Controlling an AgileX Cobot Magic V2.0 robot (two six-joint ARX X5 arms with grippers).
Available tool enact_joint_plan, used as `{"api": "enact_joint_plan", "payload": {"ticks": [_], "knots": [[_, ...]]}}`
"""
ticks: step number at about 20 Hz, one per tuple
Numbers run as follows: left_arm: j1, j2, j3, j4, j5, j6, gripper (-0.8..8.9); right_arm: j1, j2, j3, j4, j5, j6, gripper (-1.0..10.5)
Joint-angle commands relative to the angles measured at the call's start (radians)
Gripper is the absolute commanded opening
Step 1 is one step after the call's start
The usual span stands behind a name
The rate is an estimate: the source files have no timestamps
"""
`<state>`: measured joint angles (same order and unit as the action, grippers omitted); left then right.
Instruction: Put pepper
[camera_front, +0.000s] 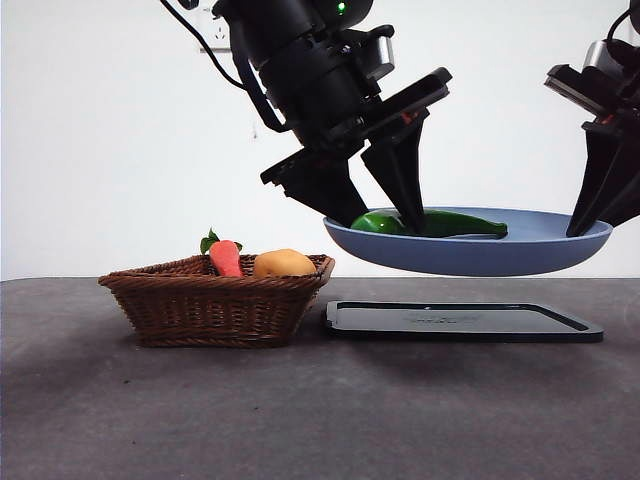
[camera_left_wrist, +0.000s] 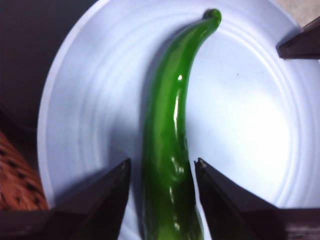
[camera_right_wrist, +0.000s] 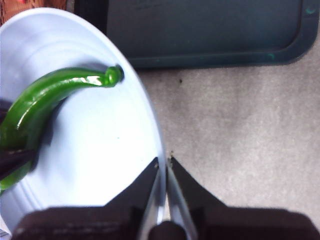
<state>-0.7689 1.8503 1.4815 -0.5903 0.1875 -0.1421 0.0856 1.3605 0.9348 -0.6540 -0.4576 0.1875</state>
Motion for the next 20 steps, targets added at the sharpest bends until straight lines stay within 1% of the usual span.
{"api": "enact_joint_plan", "payload": {"ticks": [1,6,8,10,12,15,20], "knots": [[-0.011,-0.034,0.019,-0.012,0.005,0.011,2.49,0.003,0.011,0.02,-0.002,-0.013,0.006,0.1],[-0.011,-0.17,0.019,-0.076,0.003,0.029,2.49,-0.002,0.012,0.02,-0.003,-0.001,0.008,0.1],[-0.01,-0.243,0.019,-0.1,0.0,0.045,2.49,-0.013,0.014,0.021,0.014,0.026,0.026,0.1],[-0.01,-0.322,0.019,-0.122,-0.001,0.069,2.49,-0.035,0.027,0.026,0.053,0.027,0.053,0.1],[-0.009,-0.4,0.019,-0.148,-0.001,0.086,2.48,-0.062,0.072,0.066,0.055,0.044,0.059,0.1],[-0.009,-0.491,0.019,-0.178,-0.003,0.091,2.47,-0.087,0.171,0.15,0.056,0.045,0.067,0.1],[-0.009,-0.568,0.019,-0.227,-0.005,0.091,2.47,-0.102,0.39,0.327,0.058,0.045,0.078,0.1]]}}
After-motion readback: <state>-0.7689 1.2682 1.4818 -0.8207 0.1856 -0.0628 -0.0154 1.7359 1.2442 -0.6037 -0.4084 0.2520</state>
